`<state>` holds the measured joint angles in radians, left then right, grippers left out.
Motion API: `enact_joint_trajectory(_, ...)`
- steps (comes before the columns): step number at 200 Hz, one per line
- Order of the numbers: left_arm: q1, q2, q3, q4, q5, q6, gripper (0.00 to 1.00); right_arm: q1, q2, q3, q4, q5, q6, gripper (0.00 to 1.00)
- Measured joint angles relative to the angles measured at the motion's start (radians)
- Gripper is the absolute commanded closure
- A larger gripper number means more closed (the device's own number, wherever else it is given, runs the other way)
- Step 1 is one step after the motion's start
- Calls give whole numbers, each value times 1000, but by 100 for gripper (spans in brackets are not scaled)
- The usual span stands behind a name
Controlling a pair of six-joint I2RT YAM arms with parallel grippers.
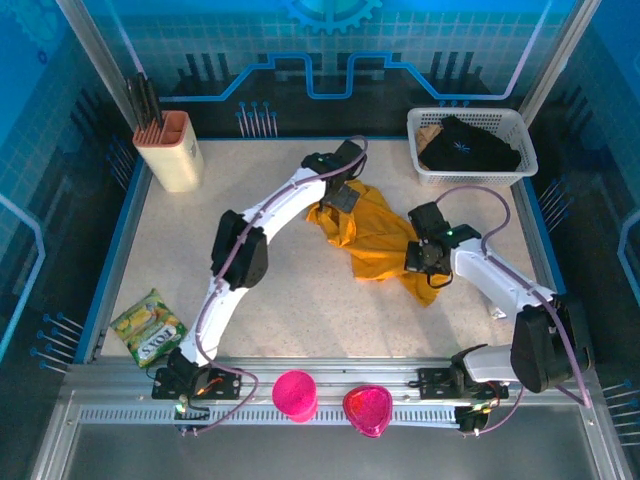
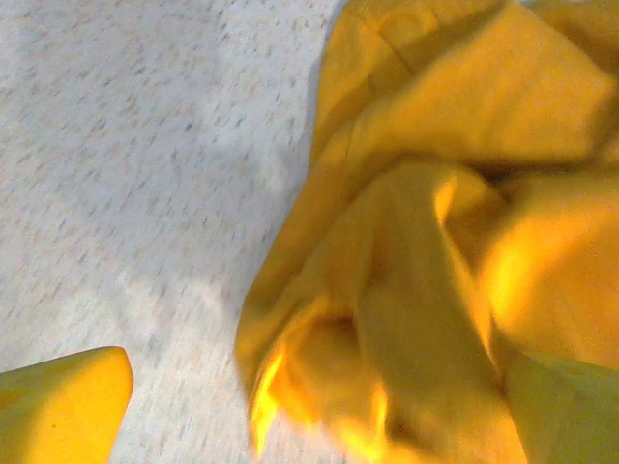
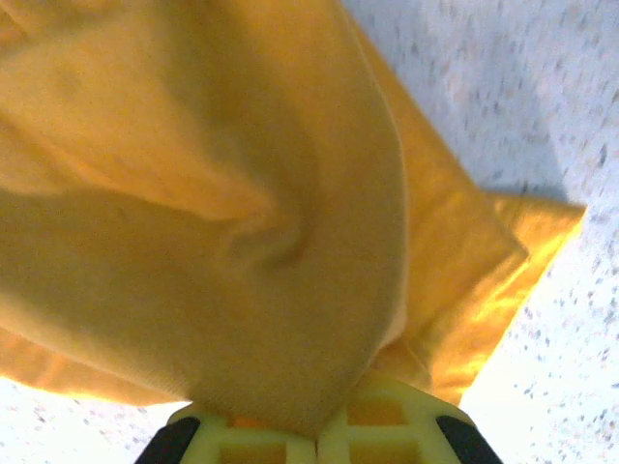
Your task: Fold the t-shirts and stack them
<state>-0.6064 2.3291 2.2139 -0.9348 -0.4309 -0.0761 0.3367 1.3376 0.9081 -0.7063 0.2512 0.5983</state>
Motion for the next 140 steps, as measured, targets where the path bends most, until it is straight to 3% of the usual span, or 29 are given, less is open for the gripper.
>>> enact_joint_trajectory(16, -26, -134, -108, 0, 1, -30, 1, -2, 5, 31, 6, 7, -4, 91)
enact_joint_trajectory(42, -87, -348, -332, 26, 0, -98, 1, -4, 18, 53, 11, 0, -19, 49)
enact_joint_trajectory(60, -127, -457, -528, 83, 8, -152, 3, -4, 17, 55, 5, -38, -32, 35)
enact_joint_trajectory(96, -135, -512, -830, 216, 83, -243, 9, 23, 0, 106, -23, -132, -69, 30)
enact_joint_trajectory(140, -130, -468, -870, 409, 191, -301, 13, 35, 97, 329, -34, -208, -129, 30)
